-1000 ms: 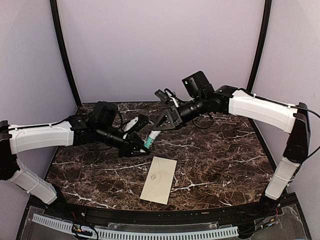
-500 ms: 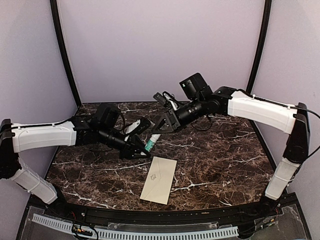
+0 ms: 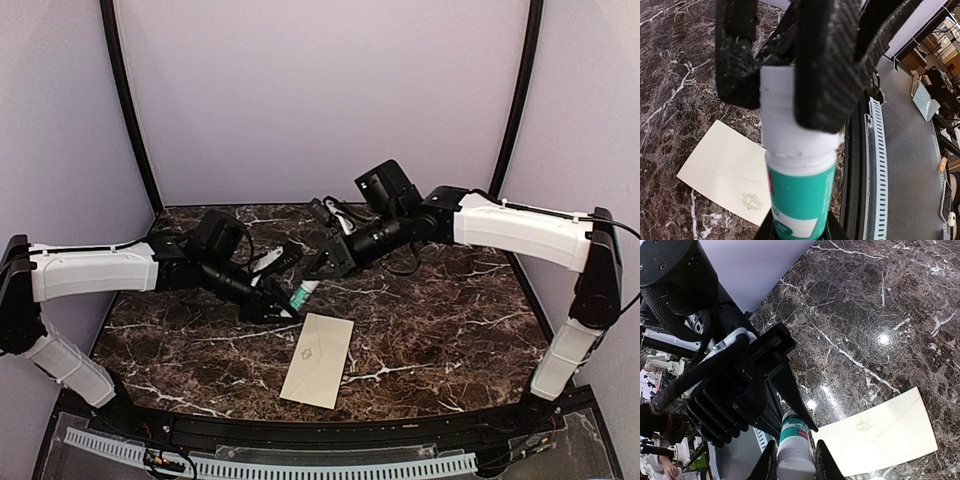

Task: Place the letter into the envelope and seal it
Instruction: Close the solid glue cap on the solid glue.

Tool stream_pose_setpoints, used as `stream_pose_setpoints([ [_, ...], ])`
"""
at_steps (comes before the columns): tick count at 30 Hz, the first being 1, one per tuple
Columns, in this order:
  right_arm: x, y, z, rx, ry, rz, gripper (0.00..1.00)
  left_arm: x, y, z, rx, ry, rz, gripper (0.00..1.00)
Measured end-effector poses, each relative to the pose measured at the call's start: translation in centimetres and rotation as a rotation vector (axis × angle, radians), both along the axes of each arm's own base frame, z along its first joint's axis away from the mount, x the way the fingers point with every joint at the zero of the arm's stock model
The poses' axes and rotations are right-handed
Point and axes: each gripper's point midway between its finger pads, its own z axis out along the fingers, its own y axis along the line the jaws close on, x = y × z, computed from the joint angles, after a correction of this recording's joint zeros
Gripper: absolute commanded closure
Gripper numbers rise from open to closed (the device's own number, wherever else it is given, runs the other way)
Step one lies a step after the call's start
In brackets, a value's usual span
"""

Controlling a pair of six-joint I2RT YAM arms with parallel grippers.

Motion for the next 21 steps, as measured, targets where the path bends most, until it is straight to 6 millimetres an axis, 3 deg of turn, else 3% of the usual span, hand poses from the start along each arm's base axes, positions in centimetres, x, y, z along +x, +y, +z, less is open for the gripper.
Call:
stream_pose_setpoints([
  [21,-0.32,0.66,0.43,0.052,-0.007,-0.052,1.00,-0.40,-0.03,0.89,-0.053,0.087,-0.015,1.00],
])
